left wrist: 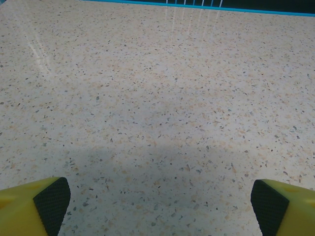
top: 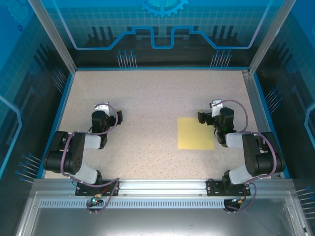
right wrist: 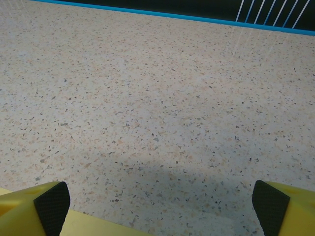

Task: Fold a paper plane with a square sheet of paper (pick it up from the middle)
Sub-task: Rotate the square sheet of paper at the center of the table.

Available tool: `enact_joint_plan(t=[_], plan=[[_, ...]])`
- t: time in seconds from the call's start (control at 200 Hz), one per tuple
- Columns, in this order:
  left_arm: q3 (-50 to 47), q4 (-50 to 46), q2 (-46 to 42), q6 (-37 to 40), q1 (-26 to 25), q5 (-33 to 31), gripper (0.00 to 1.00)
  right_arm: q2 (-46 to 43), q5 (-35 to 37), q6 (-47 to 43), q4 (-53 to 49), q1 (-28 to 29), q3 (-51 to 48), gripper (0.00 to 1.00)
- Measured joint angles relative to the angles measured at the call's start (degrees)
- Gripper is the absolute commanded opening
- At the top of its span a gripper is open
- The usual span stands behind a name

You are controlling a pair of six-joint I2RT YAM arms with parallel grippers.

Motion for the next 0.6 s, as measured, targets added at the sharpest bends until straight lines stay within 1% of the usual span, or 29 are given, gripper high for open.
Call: enact_joint_plan(t=[0.125,0.25,0.385,0.495,0.6], plan=[[0.00,-0.02,0.00,0.02,0.00,0.20,0.99,0.00,-0.02,0.00,0.00,0.00,0.00,0.99],[0.37,-1.95,-1.40,0.31,0.00,2.64,0.98,-0.02,-2.19,-0.76,0.59,0.00,-0.20,1.00],[0.46,-5.84,-7.67,0.26,0.00,3.74,0.99,-0.74,-4.07,-1.84,2.99,0.00,-2.27,0.99],[-0.02,-6.80,-12.96,-0.15,0.00,4.44,0.98,-1.16,-4.46,-2.49,4.26,0.00,-3.54,0.99],[-1.03,-10.29,-19.17,-0.44,0.02,4.98,0.98,-3.32,-4.48,-2.99,2.60,0.09,-3.58,0.99]])
